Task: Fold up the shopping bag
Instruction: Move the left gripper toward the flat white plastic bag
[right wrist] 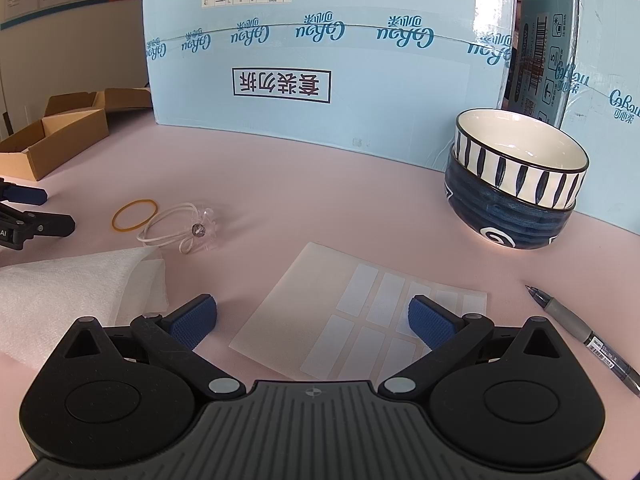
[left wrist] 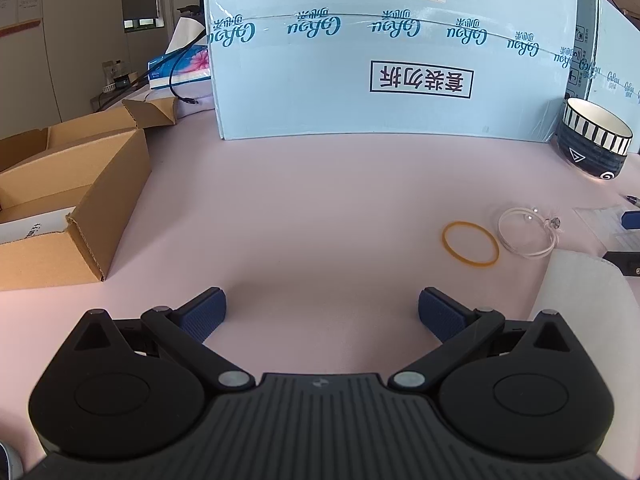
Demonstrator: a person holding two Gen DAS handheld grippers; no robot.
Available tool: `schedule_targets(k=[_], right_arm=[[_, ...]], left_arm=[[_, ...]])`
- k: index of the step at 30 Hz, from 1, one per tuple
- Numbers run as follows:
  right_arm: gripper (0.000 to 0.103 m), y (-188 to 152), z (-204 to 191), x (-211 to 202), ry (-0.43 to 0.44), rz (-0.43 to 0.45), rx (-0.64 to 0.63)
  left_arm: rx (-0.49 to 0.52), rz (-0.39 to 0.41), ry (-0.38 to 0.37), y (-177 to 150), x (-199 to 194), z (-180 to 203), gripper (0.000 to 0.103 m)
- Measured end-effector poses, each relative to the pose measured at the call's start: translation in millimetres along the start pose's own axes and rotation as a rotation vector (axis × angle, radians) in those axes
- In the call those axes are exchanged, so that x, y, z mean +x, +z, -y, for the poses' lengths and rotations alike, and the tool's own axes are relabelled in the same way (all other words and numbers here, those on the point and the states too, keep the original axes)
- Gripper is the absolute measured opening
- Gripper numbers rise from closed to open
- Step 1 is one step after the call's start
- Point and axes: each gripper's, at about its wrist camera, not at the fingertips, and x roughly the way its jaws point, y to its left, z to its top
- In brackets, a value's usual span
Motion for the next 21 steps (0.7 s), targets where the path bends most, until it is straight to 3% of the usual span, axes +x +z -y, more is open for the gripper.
schedule_targets(k=[6, 11, 16, 21], right_arm=[[0.103, 1.4, 3.3, -1.0, -0.066, -0.018, 0.026], [0.103, -3.1, -7.0, -8.5, -0.125, -0.014, 0.076], [0.103, -14.9, -15.6, -15.7, -0.125, -0.014, 0.113], [0.103, -23.5, -26.4, -24.8, -0.110, -0.001, 0.140]], left_arm=[[-0.011, 0.052, 0.032, -4.2, -12.3, 6.1, 0.103], [-0.102, 0.096, -0.044, -15.3, -39.6, 1.5, 0.103], [-0.058, 0.144, -0.070, -27.9, -67.5, 27.5, 0.103], [-0.037, 0.125, -0.131, -34.8, -74.7, 58.9, 0.103]])
